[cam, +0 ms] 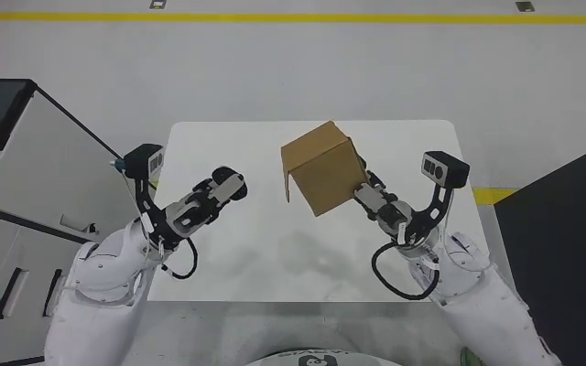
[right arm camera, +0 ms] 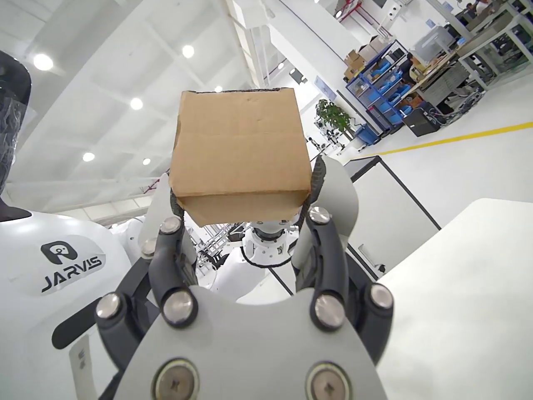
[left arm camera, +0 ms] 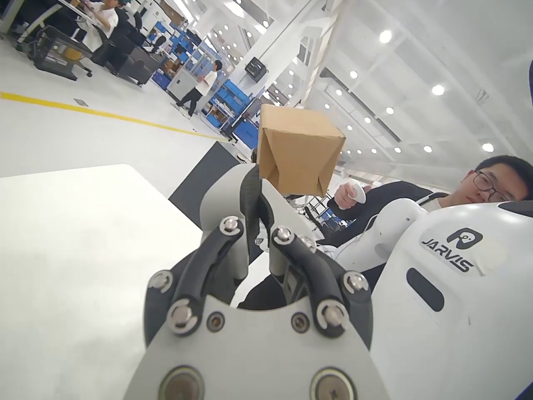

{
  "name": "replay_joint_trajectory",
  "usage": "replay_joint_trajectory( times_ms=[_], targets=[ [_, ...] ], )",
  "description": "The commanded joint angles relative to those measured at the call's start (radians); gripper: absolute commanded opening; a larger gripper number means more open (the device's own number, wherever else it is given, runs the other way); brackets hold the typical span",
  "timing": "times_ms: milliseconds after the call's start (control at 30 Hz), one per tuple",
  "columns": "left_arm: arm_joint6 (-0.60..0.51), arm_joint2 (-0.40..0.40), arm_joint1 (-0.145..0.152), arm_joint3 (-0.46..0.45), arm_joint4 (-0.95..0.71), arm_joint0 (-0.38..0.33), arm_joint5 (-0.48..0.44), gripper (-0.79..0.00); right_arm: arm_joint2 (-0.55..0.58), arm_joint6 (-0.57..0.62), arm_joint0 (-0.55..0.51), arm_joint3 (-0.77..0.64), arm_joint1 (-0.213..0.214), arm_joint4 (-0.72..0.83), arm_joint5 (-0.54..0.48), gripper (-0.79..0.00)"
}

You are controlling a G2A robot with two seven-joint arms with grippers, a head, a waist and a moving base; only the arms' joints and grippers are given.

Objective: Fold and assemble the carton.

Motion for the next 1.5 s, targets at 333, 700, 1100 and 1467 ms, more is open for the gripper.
replay_joint_trajectory(
  times_ms=[333, 700, 1100, 1467],
  targets=[
    [-0.026, 0.066, 0.004, -0.012, -0.002, -0.012, 0.005, -0.785, -0.070, 0.030, 0.046, 0.039, -0.022, -0.019, 0.044, -0.785],
    [-0.038, 0.094, 0.009, -0.020, 0.003, -0.013, 0.003, -0.785, -0.102, 0.036, 0.065, 0.049, -0.038, -0.061, 0.061, -0.785],
    [-0.041, 0.105, 0.015, -0.028, 0.003, -0.009, 0.006, -0.785, -0.114, 0.046, 0.060, 0.045, -0.049, -0.105, 0.079, -0.785],
    [-0.049, 0.113, 0.020, -0.030, 0.001, -0.011, 0.002, -0.785, -0.121, 0.061, 0.062, 0.048, -0.058, -0.133, 0.091, -0.785]
  ],
)
